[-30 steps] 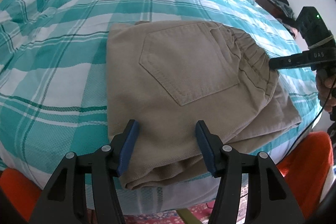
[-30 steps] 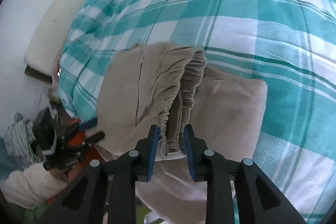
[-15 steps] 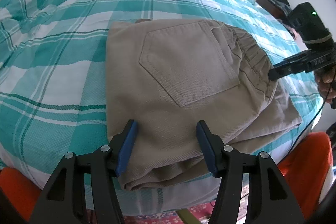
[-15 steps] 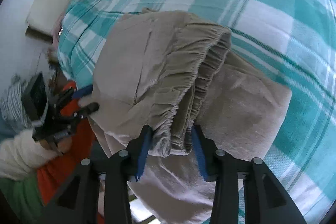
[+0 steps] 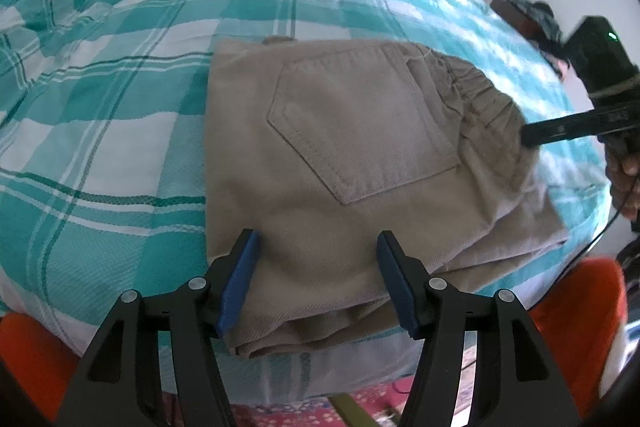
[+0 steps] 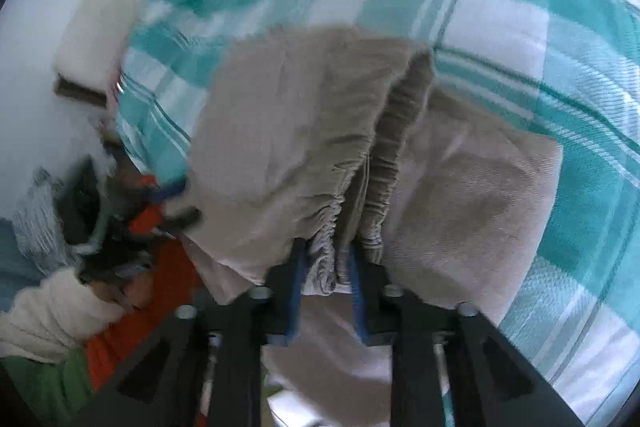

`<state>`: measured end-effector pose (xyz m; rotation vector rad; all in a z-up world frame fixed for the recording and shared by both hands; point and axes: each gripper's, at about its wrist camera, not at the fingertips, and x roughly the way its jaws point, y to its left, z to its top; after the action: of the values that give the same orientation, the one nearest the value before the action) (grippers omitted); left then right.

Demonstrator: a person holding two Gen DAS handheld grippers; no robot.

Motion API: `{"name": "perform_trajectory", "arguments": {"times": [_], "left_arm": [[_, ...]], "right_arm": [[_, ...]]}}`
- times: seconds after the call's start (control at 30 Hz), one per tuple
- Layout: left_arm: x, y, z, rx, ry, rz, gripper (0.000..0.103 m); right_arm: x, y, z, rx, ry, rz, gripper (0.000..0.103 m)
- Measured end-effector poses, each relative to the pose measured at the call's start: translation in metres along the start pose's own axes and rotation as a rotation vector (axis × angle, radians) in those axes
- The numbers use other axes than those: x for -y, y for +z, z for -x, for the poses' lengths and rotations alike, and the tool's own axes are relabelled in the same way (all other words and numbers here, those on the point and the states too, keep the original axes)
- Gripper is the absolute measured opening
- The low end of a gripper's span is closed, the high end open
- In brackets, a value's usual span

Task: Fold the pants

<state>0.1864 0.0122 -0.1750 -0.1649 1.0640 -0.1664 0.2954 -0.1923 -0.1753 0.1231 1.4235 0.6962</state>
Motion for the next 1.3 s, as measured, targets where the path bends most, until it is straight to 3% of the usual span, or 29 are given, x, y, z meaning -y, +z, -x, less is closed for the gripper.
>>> {"name": "perform_trajectory", "arguments": {"times": [0.17,0.33,0.47,0.6,0.7,0.8,0.93,1.0,1.07,1.13,1.2,1.23,1.3], "left_arm": [[0.010,0.009,0.031,0.067,-0.065,-0.021,0.062],[0.024,0.005,0.034,0.071,-0.086,-0.085,0.062],[0.036,-0.010,-0.001,-0.029,-0.033,-0.171,0.053],[0.047,-0.015,-0.005,-0.020,0.036,-0.240,0.052],[0.046,-0.009,0.011,-0.002,0.033,-0.229,0.056],[0.029,0.006,0.032,0.075,0.022,-0.172,0.071],[-0.009,0.025,0.039,0.095,-0.020,0.000,0.070],[-0.014,0.024,0.036,0.086,-0.019,0.024,0.069],[-0.001,0.011,0.029,0.058,0.013,-0.060,0.069],[0.013,-0.005,0.016,-0.004,0.081,-0.170,0.068],[0.018,-0.023,-0.005,-0.100,0.150,-0.261,0.065],[0.014,-0.028,-0.006,-0.114,0.134,-0.248,0.065],[0.001,-0.026,0.009,-0.117,0.063,-0.187,0.064]], "right_arm": [[-0.037,-0.018,0.054,0.142,0.041,0.053,0.013],[-0.029,-0.059,0.090,0.220,-0.003,0.001,0.013],[0.007,-0.100,0.072,0.219,-0.072,-0.134,0.011],[0.030,-0.120,0.046,0.251,-0.107,-0.224,0.016],[0.031,-0.119,0.058,0.268,-0.128,-0.259,0.038],[0.013,-0.111,0.088,0.300,-0.301,-0.165,0.038],[-0.027,-0.089,0.120,0.404,-0.363,-0.031,0.038],[-0.042,-0.082,0.120,0.444,-0.366,0.036,0.038],[-0.058,-0.074,0.100,0.449,-0.343,0.096,0.038],[-0.062,-0.074,0.071,0.402,-0.319,0.119,0.038],[-0.051,-0.082,0.038,0.318,-0.363,0.126,0.039],[-0.040,-0.087,0.021,0.269,-0.387,0.109,0.038],[-0.026,-0.098,0.012,0.306,-0.359,0.087,0.038]]}}
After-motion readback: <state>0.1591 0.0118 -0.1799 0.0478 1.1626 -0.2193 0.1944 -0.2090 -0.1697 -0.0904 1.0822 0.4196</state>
